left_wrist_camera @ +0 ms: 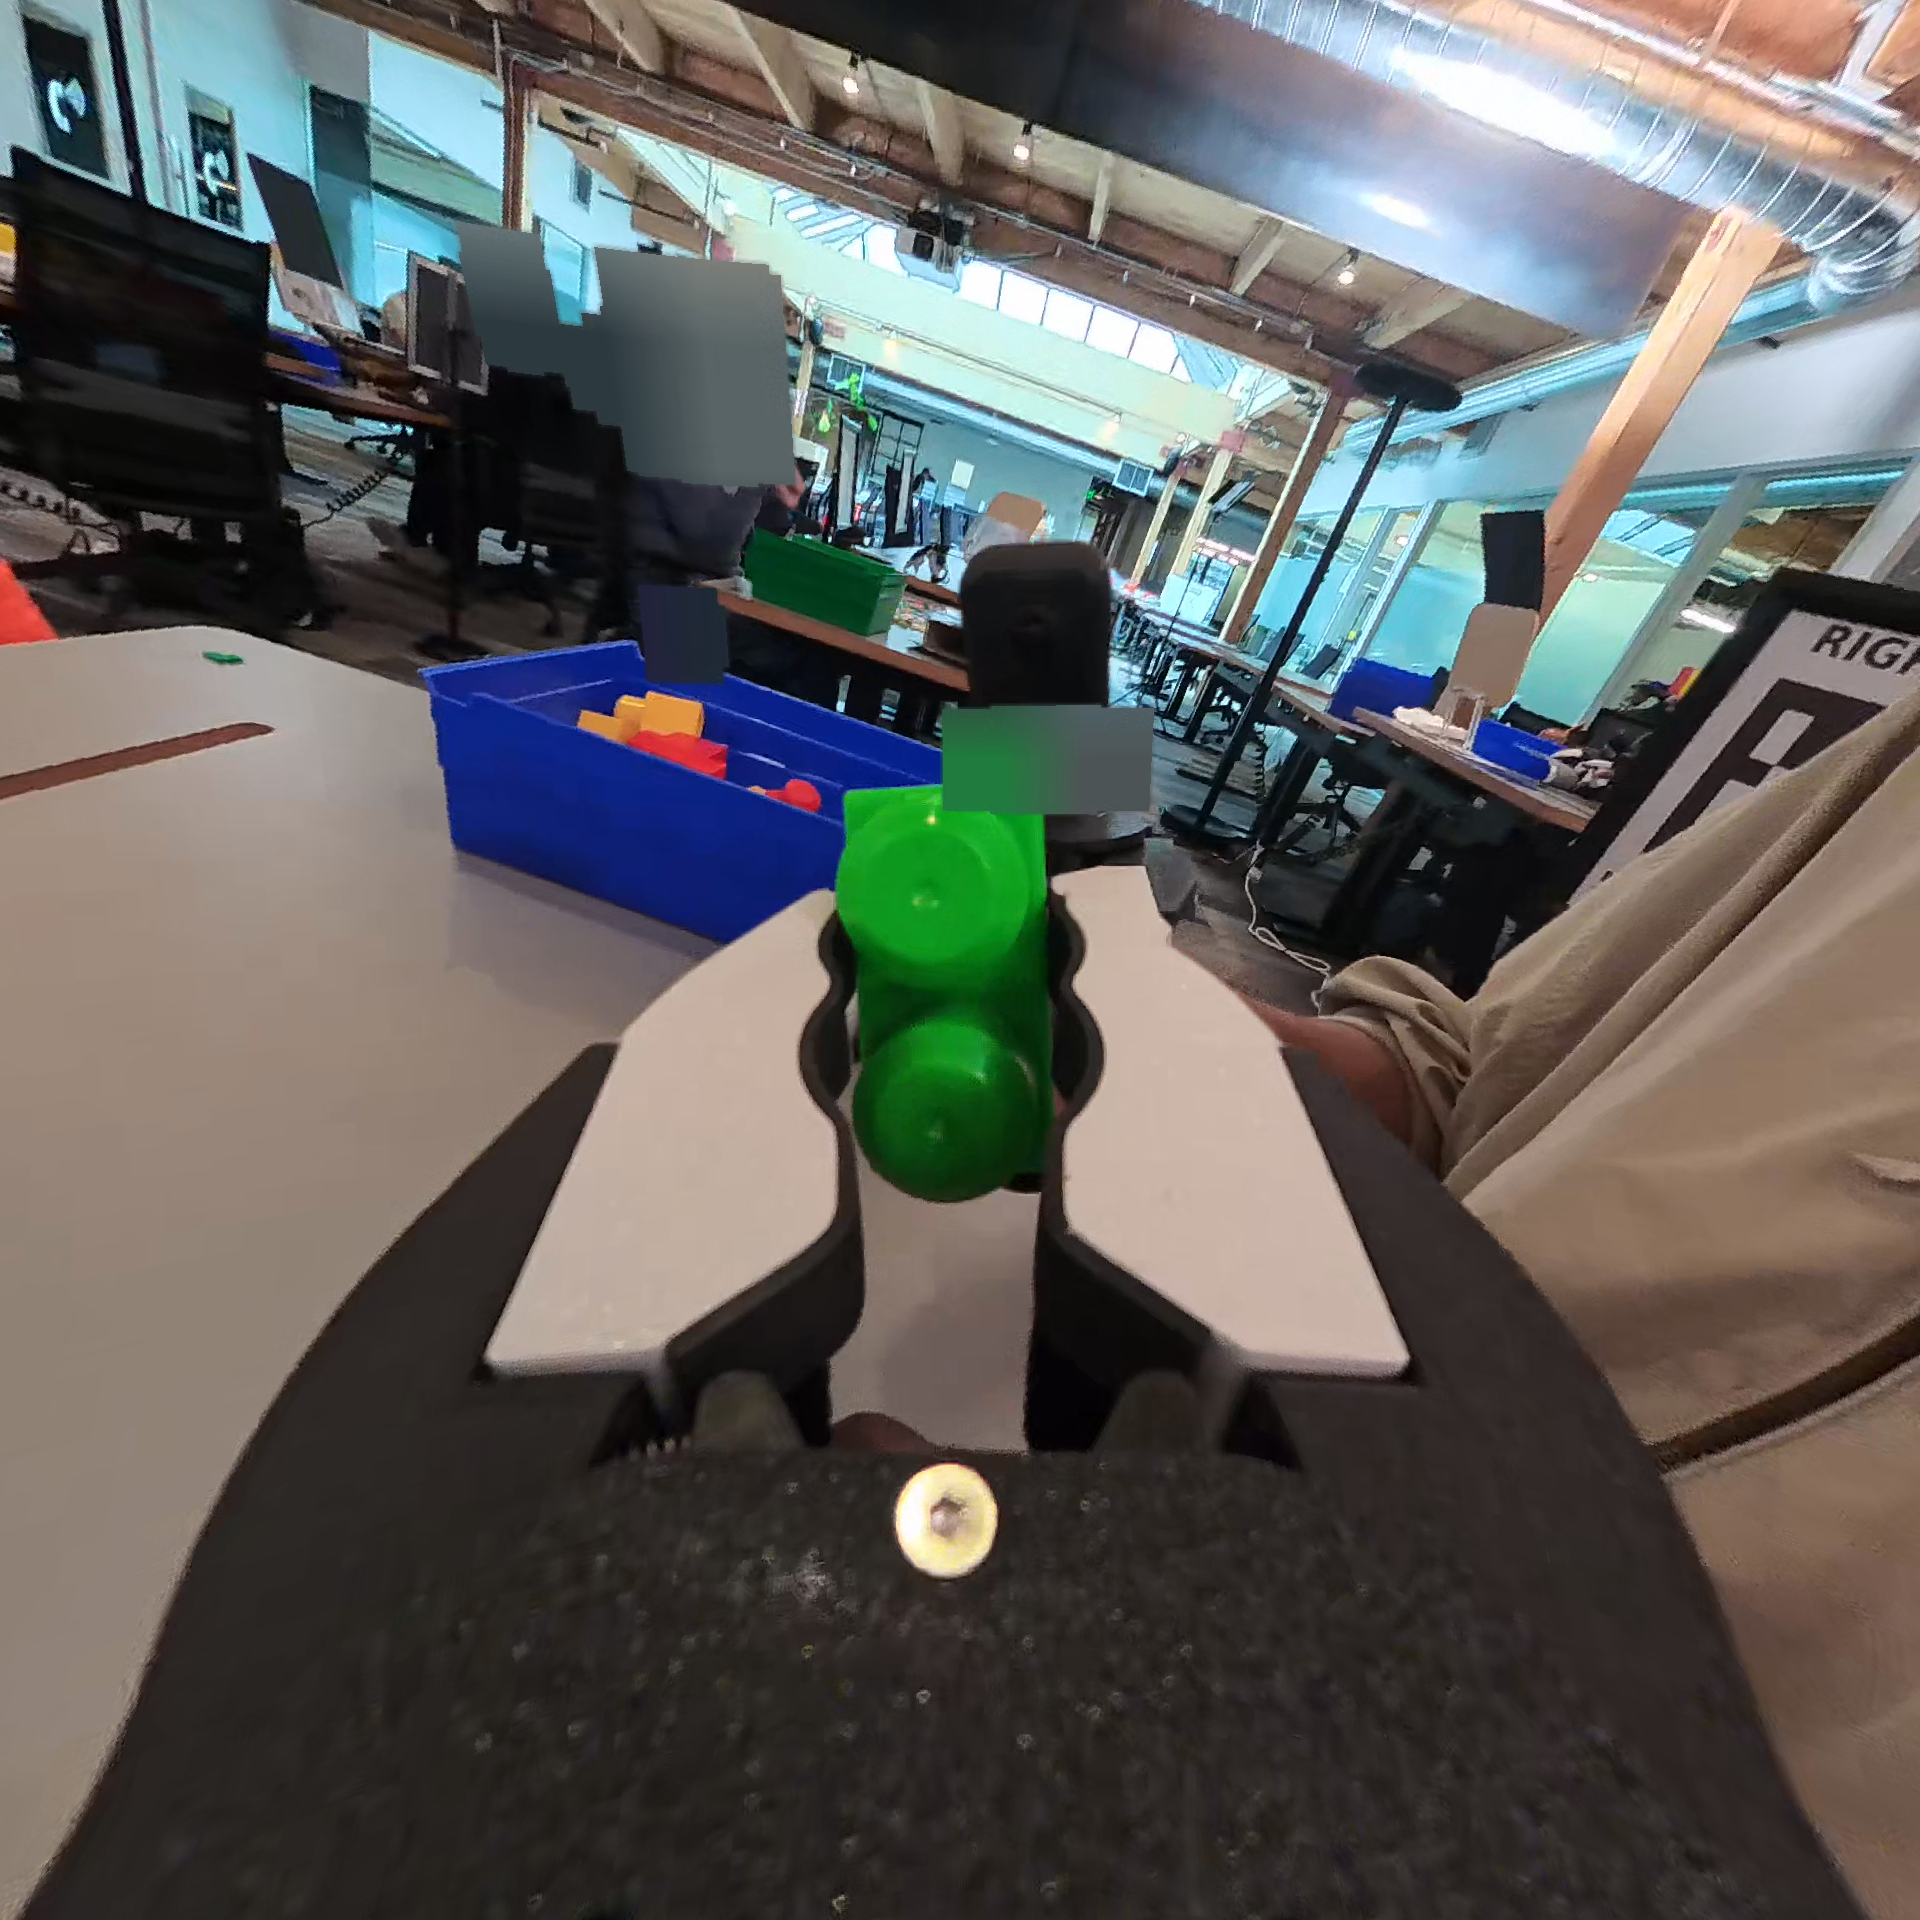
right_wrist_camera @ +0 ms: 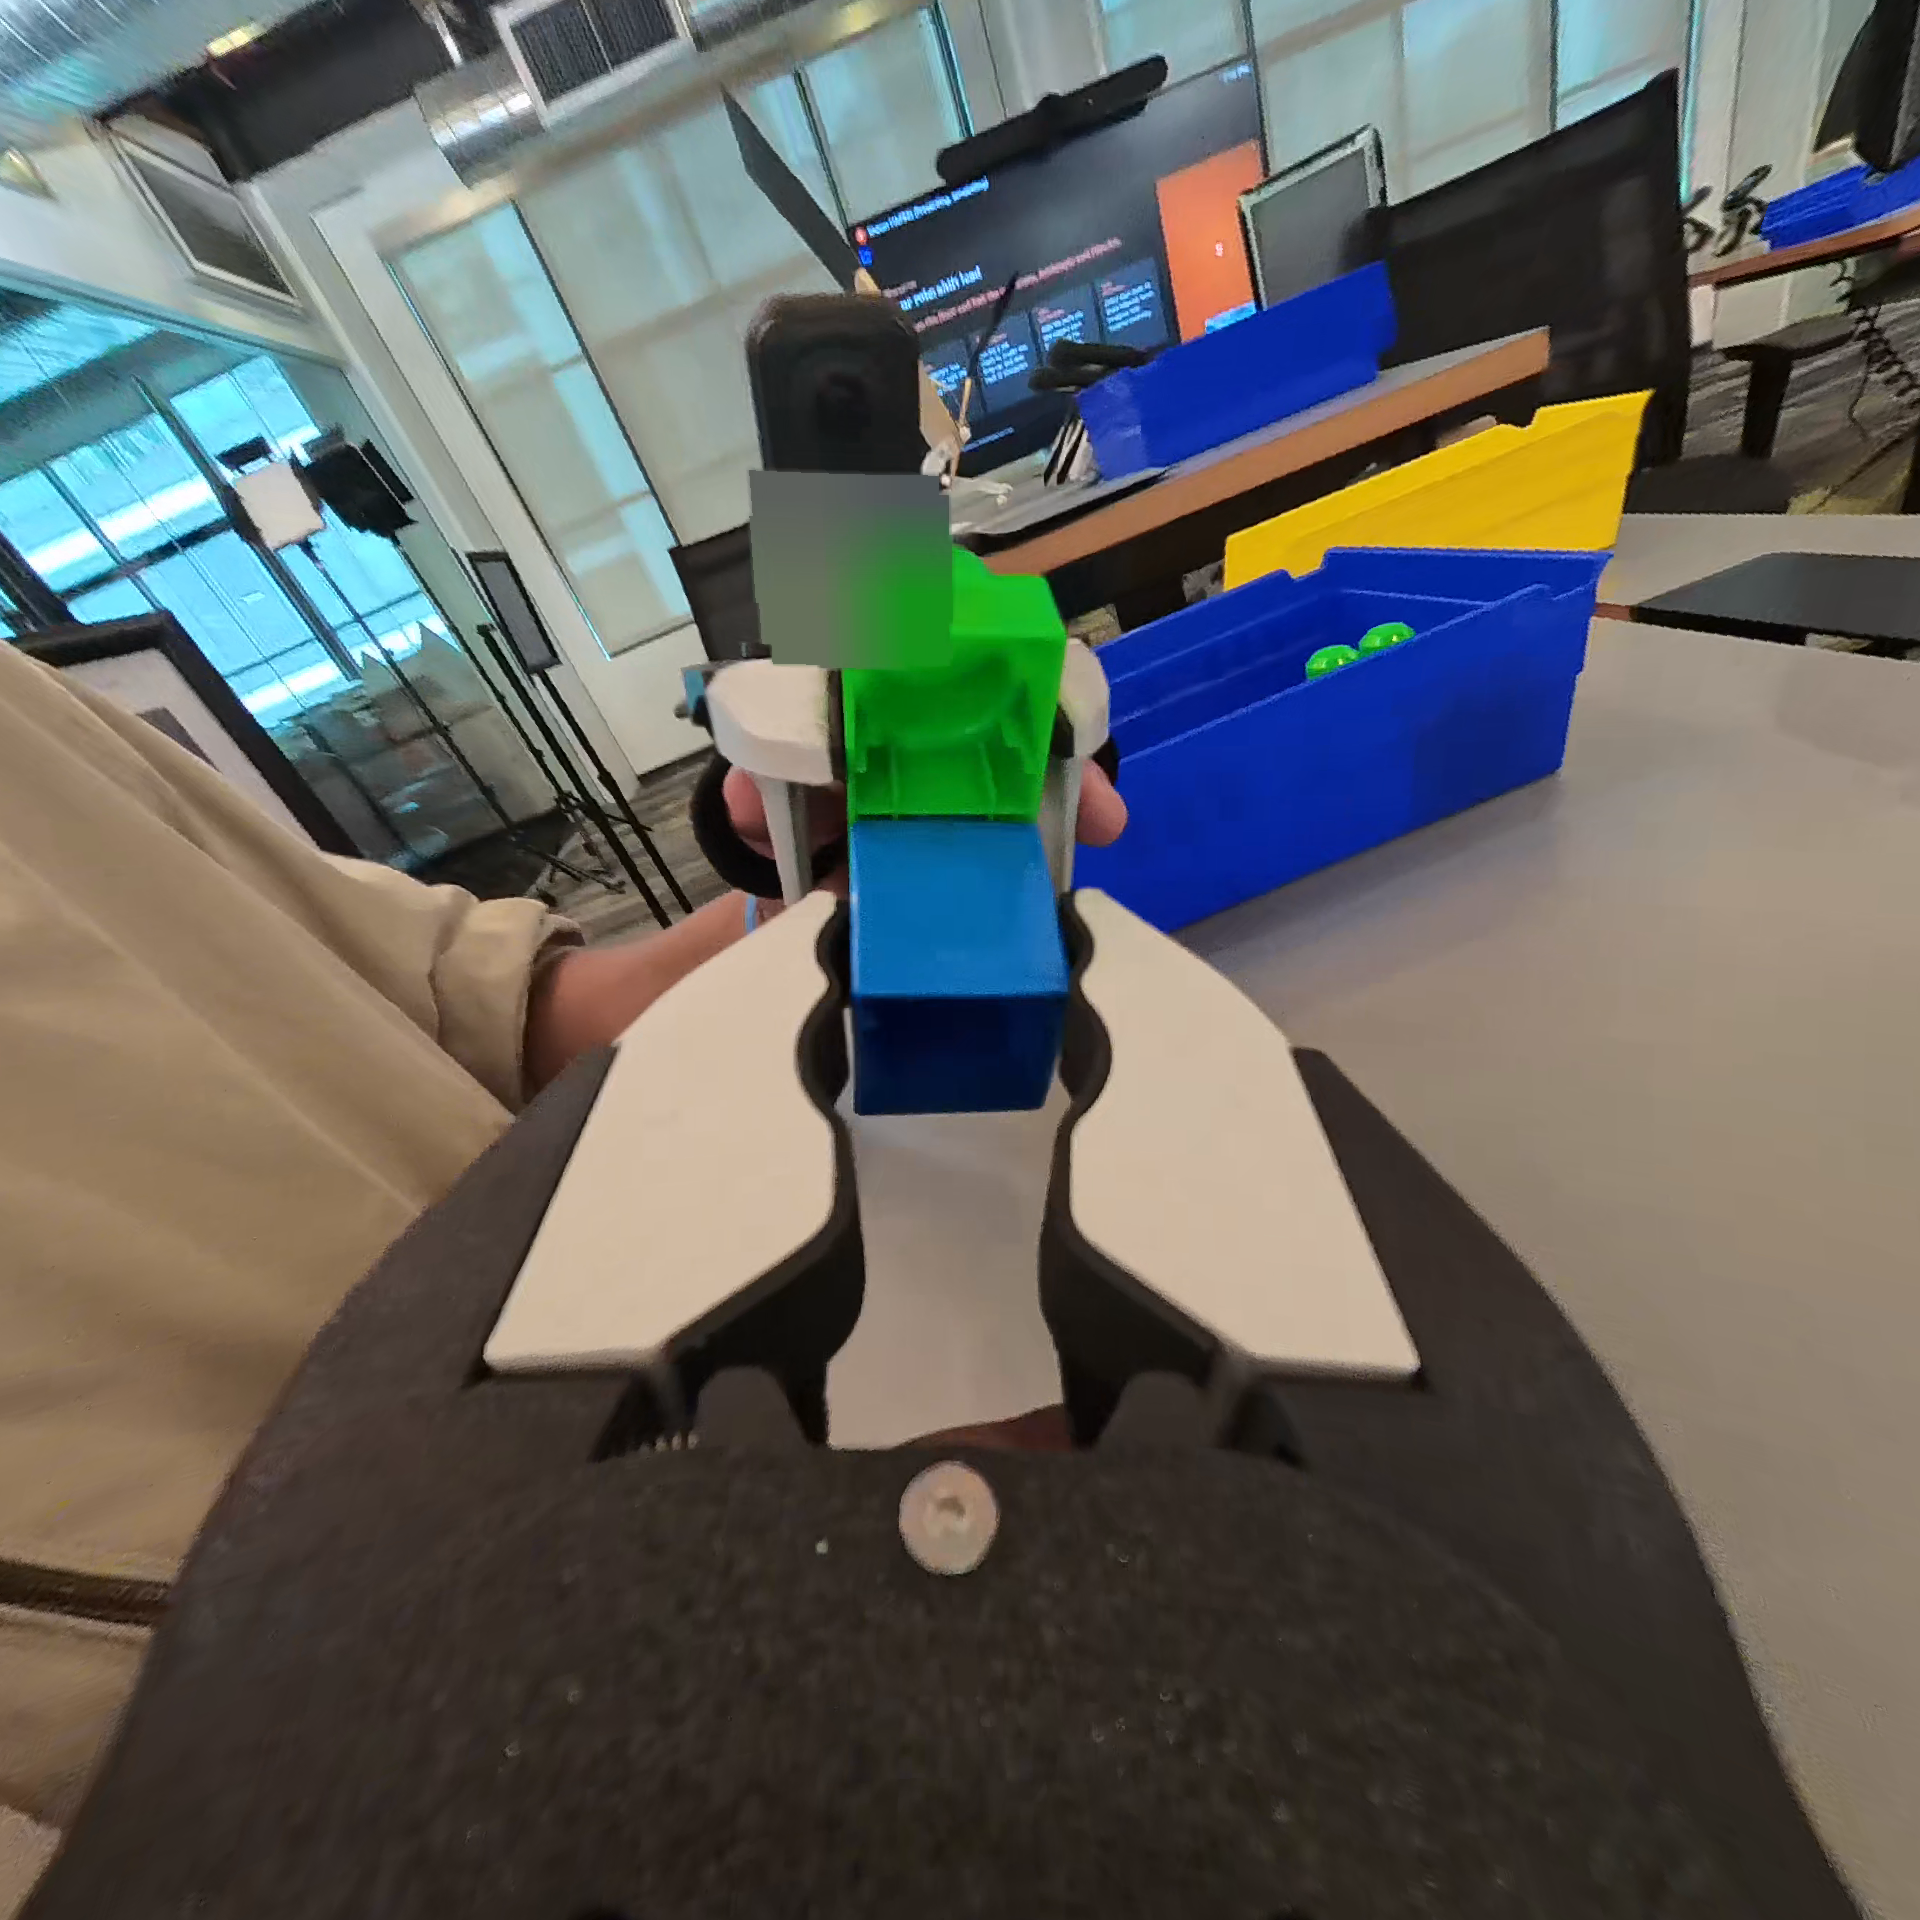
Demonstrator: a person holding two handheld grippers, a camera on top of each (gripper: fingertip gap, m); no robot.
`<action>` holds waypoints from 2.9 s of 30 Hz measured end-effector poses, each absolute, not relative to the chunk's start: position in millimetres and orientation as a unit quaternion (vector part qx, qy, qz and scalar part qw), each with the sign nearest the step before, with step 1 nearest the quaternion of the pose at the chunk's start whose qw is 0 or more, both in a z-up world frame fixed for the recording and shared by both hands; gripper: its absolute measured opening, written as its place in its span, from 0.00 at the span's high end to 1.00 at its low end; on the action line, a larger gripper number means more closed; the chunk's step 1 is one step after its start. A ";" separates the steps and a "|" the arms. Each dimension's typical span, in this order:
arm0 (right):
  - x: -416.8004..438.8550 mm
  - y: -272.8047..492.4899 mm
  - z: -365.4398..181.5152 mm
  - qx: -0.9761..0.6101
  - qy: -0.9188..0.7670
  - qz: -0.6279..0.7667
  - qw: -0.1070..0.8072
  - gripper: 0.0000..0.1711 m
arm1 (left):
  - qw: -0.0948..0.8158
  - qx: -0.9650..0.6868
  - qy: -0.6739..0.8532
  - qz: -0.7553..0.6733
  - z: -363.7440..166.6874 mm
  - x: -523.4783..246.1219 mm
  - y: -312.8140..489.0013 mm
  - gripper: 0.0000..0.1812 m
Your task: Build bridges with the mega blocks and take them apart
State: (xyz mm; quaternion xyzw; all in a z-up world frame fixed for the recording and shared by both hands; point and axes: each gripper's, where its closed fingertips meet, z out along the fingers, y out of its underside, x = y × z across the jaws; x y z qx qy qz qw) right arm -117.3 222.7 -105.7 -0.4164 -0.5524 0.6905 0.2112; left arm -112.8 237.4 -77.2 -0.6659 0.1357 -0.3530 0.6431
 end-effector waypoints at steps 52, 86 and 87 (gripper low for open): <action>36.1 606.9 -111.5 -0.749 -0.397 0.155 0.507 0.78 | 0.577 -0.810 -0.090 0.052 -180.4 -209.8 171.1 0.81; -34.4 268.6 -198.3 -0.548 -0.621 0.418 0.373 0.65 | 0.571 -0.820 -0.024 -0.048 -179.1 -185.4 169.2 0.81; -35.4 265.3 -199.5 -0.545 -0.620 0.427 0.367 0.66 | 0.566 -0.823 -0.014 -0.050 -180.0 -183.2 169.1 0.81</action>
